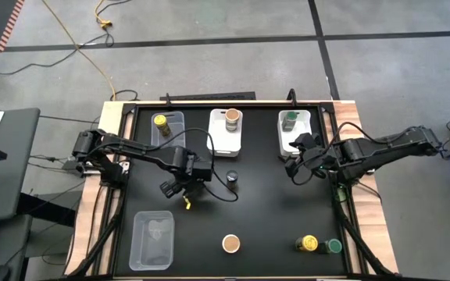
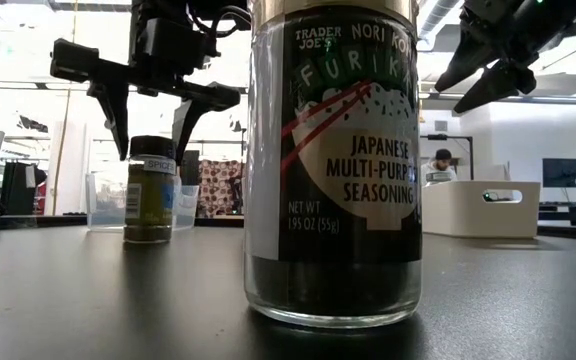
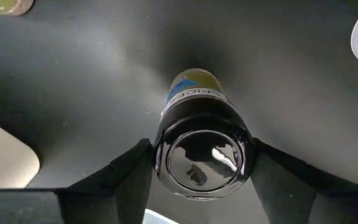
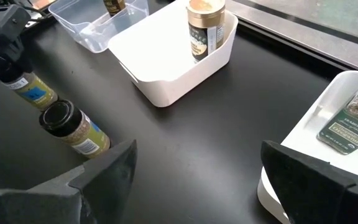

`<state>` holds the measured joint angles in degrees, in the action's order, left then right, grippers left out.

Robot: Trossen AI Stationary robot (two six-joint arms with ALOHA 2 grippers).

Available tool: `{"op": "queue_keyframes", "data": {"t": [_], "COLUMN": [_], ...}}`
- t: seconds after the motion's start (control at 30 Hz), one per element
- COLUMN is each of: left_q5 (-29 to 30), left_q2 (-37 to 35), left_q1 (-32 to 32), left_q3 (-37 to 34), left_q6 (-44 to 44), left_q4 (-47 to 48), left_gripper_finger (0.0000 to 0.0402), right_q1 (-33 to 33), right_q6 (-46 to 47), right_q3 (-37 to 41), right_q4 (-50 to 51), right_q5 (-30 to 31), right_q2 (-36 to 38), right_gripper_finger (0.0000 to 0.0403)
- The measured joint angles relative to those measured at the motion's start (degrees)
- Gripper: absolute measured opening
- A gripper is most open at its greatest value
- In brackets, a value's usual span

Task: Sort spices by type
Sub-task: Put the left black spice bottle into the bottom transparent bin

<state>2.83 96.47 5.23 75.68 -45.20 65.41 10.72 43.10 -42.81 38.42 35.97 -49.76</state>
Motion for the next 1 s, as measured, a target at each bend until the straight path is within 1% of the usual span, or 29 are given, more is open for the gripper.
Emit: {"op": "queue_keyframes", "data": {"t": [0.2, 0.3, 0.37, 0.43, 0.5, 0.67, 0.77, 0.83, 0.9, 1.0], "left_q5": [0.0, 0.0, 0.0, 0.0, 0.3, 0.4, 0.3, 0.4, 0.5, 0.6], "left_q2": [0.0, -0.1, -0.1, -0.2, -0.2, -0.2, -0.2, -0.2, -0.2, -0.2], "left_q1": [-0.9, -1.4, -1.6, -1.7, -1.8, -0.9, -0.1, 0.3, 0.5, 0.6], "left_q3": [0.0, 0.4, 1.9, 4.0, 6.5, 13.5, 17.3, 19.4, 21.1, 21.9], "left_q6": [-0.6, -0.1, 0.2, 2.4, 6.5, 15.2, 24.0, 32.9, 45.0, 64.8], "left_q4": [0.3, 1.1, 2.2, 3.3, 5.7, 14.7, 19.0, 21.2, 22.6, 22.3], "left_gripper_finger": [0.0295, 0.0301, 0.0302, 0.0302, 0.0302, 0.0302, 0.0302, 0.0302, 0.0302, 0.0302], "right_q1": [0.0, 0.0, 0.0, 0.0, 0.0, 0.0, 0.0, 0.0, 0.0, 0.0], "right_q6": [0.0, 0.1, 0.0, 0.0, -0.3, -1.6, -2.9, -3.0, -3.1, -3.3], "right_q3": [0.0, 0.0, 0.0, 0.0, 0.0, 0.0, 0.0, 0.0, 0.0, 0.0], "right_q4": [-0.4, -0.4, -0.4, -0.3, -0.2, 0.7, 0.9, 1.1, 1.0, 1.1], "right_q5": [0.0, 0.0, 0.0, 0.0, 0.0, 0.0, -0.1, -0.1, -0.1, -0.2], "right_q2": [0.0, 0.0, 0.0, 0.0, 0.0, 0.0, 0.0, 0.0, 0.0, 0.0], "right_gripper_finger": [0.0372, 0.0372, 0.0372, 0.0372, 0.0372, 0.0372, 0.0372, 0.0372, 0.0372, 0.0372]}}
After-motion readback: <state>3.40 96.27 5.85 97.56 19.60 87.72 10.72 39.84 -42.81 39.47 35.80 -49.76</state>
